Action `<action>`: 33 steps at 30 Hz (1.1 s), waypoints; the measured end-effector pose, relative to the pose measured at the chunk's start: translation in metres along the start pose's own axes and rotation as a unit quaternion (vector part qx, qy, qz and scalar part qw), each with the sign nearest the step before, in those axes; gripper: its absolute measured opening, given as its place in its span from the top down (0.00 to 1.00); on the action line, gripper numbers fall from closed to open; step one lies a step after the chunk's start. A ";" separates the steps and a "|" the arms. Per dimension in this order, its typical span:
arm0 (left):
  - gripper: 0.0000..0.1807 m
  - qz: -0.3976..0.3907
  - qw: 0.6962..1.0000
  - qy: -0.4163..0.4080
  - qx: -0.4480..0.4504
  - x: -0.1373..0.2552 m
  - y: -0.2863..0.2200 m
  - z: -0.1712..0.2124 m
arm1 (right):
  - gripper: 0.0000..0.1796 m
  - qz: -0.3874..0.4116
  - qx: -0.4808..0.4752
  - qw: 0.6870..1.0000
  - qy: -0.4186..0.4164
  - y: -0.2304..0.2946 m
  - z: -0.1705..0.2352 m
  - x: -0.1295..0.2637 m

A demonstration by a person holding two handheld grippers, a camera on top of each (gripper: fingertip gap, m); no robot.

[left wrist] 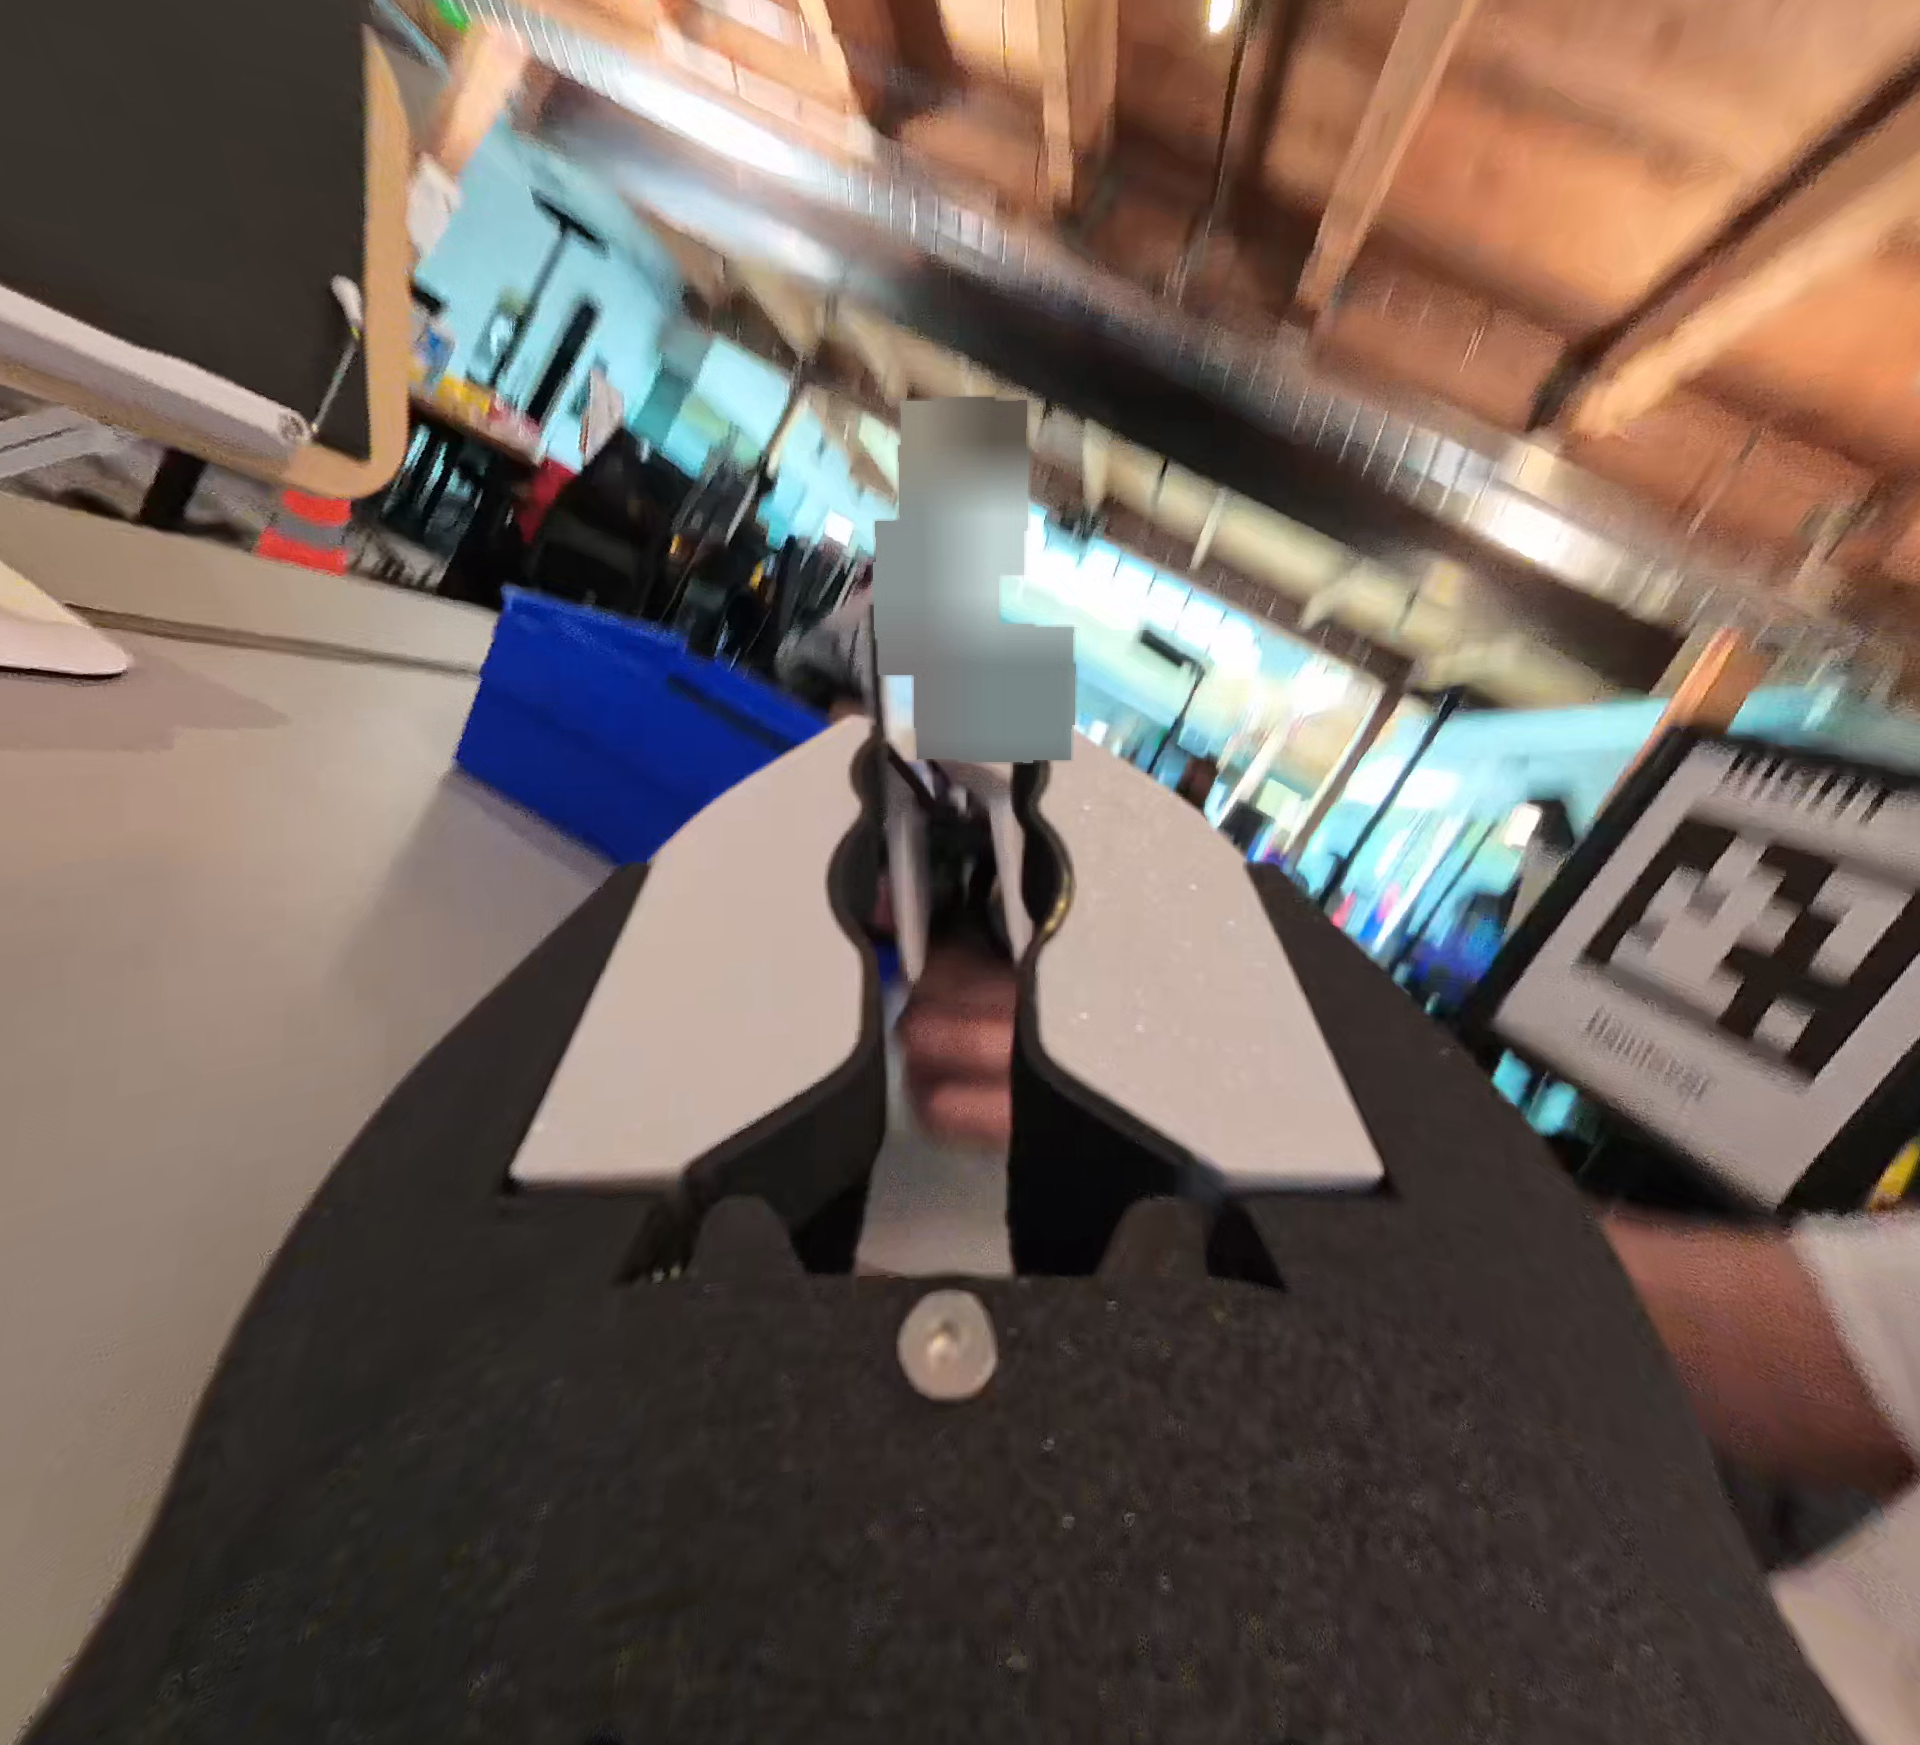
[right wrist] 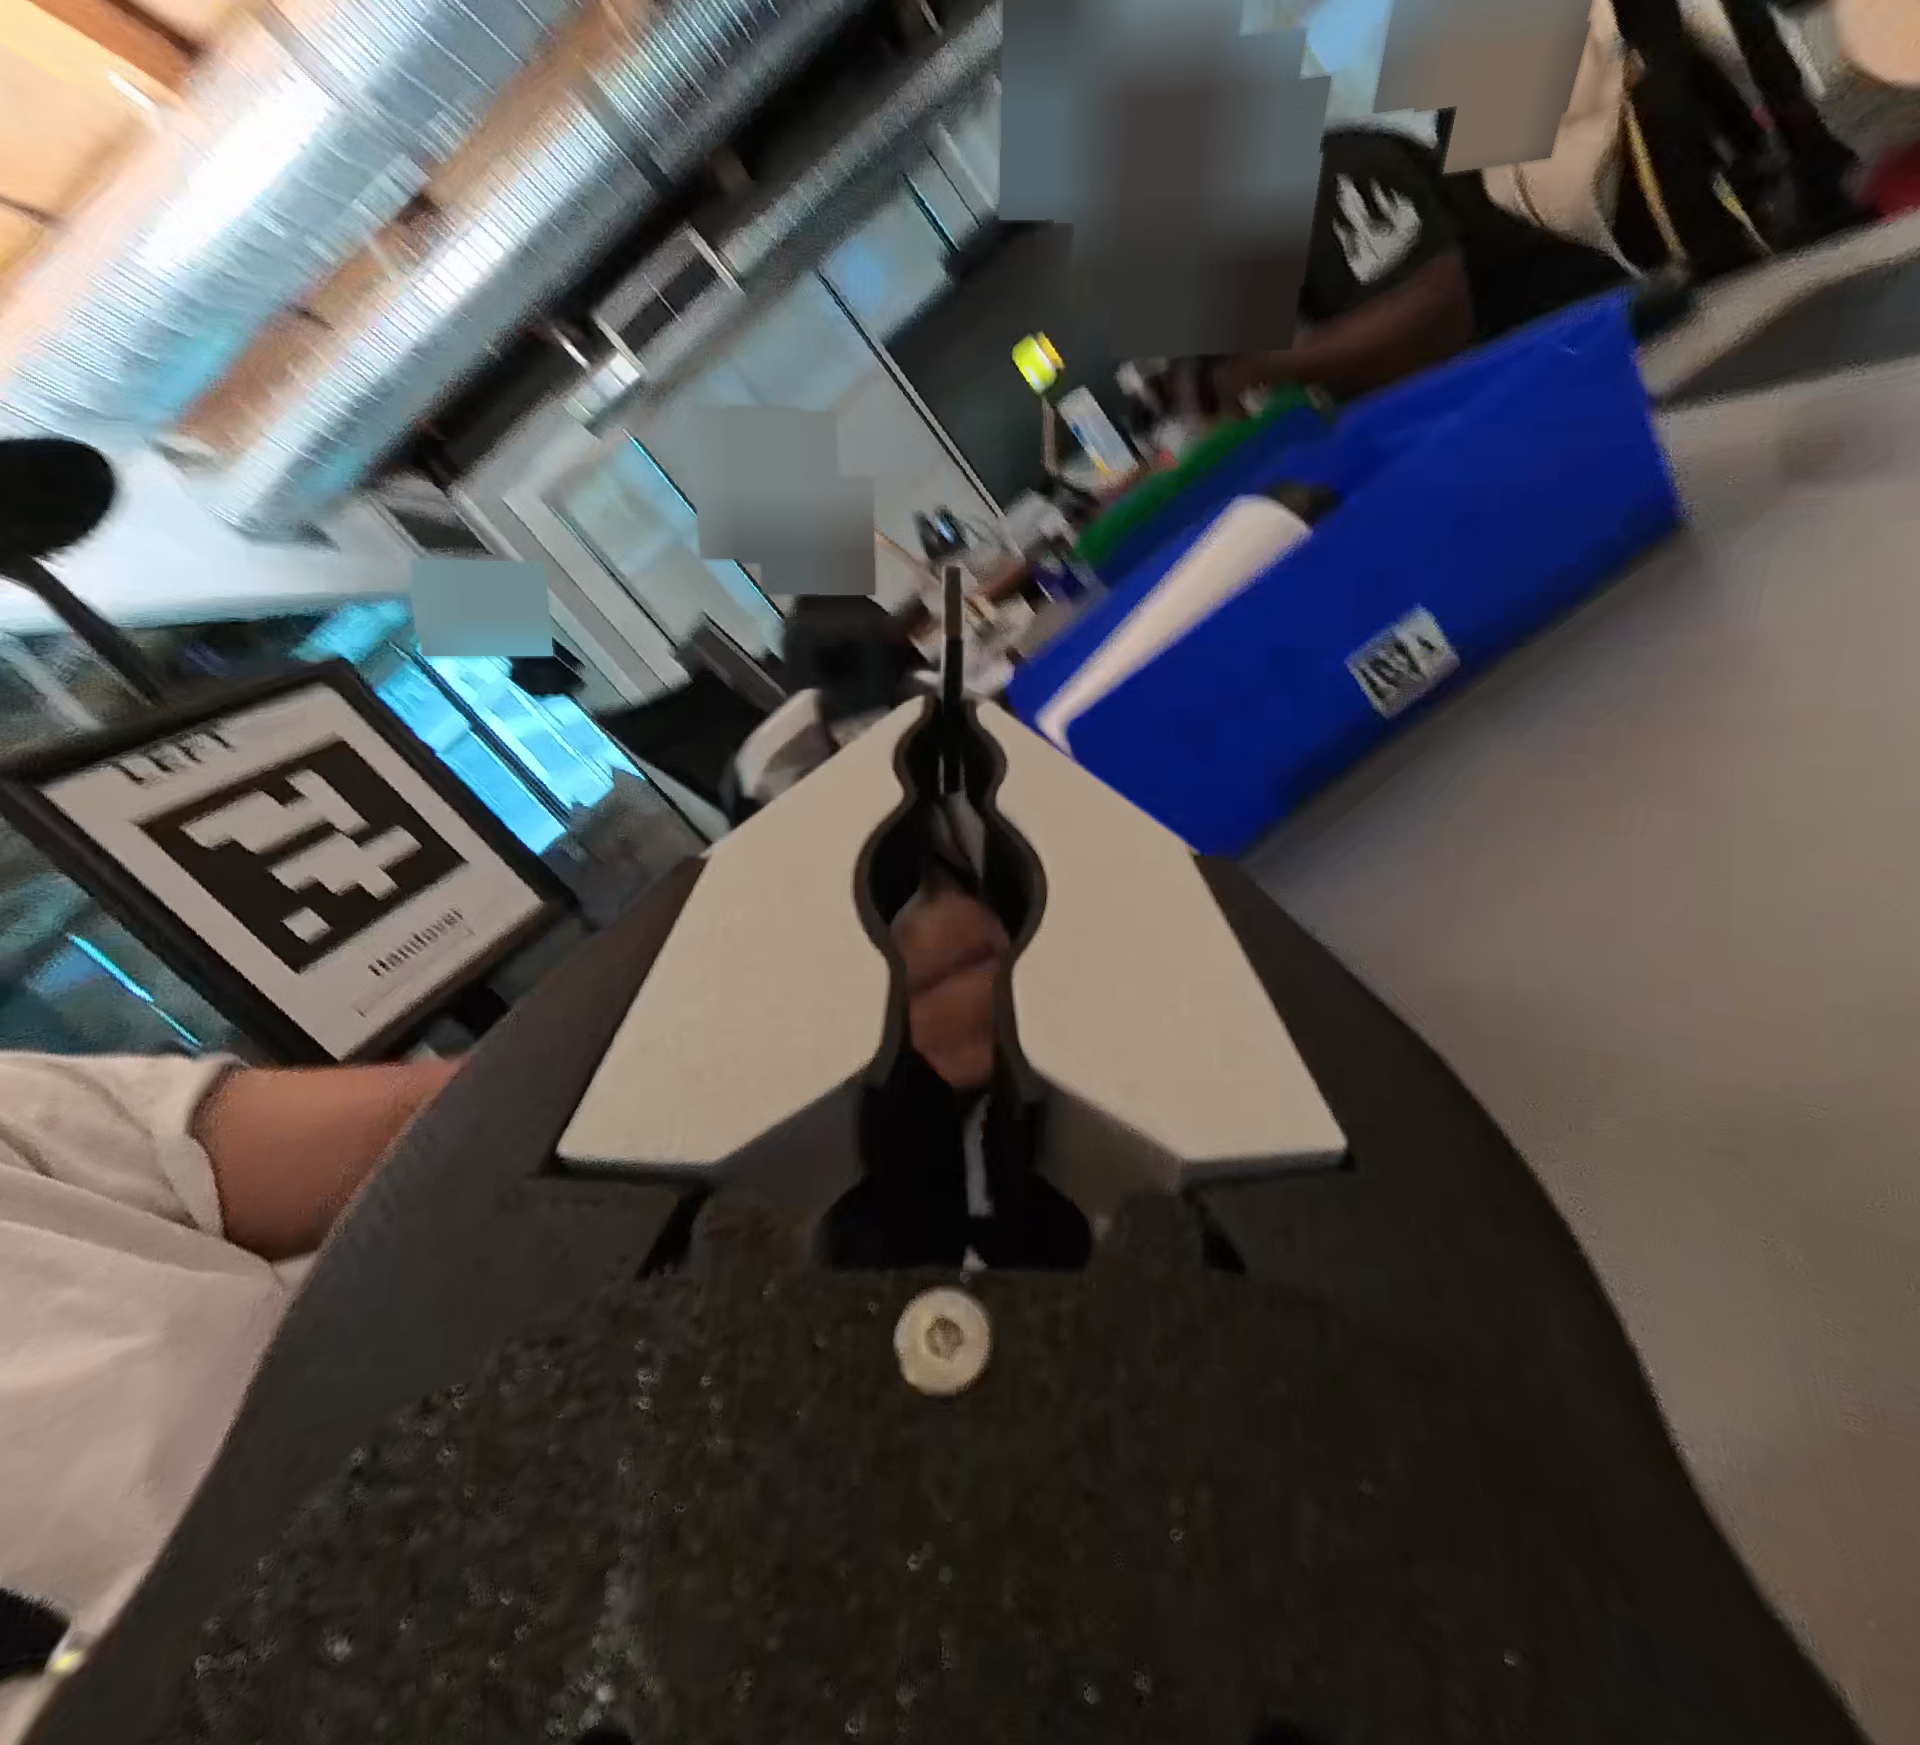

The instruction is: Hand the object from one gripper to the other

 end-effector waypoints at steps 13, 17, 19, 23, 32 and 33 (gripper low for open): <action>0.85 0.087 0.906 0.382 -0.160 0.005 0.002 0.039 | 0.98 0.105 0.182 0.893 0.398 -0.003 0.028 0.014; 0.88 0.116 0.882 0.413 -0.198 0.002 -0.006 0.050 | 0.98 0.159 0.229 0.832 0.479 0.002 0.040 0.002; 0.94 0.127 0.877 0.411 -0.214 0.001 -0.011 0.051 | 0.98 0.164 0.235 0.810 0.511 0.007 0.047 -0.002; 0.98 0.127 0.874 0.409 -0.231 0.001 -0.013 0.050 | 0.98 0.186 0.274 0.785 0.524 0.010 0.049 -0.008; 0.99 0.058 0.940 0.274 -0.196 0.005 0.008 0.007 | 0.82 0.098 0.240 0.929 0.265 0.005 0.003 -0.001; 0.99 0.048 0.952 0.244 -0.179 0.008 0.012 -0.001 | 0.82 0.075 0.216 0.950 0.213 0.002 -0.001 0.001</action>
Point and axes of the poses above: each gripper's, where its closed fingertips meet, x back along the fingers, z out of its underside, y = z × x across the jaws, the point moved 8 cm from there along x, back along the fingers, and after that the axes turned 11 degrees about -x, right-handed, at the moved point
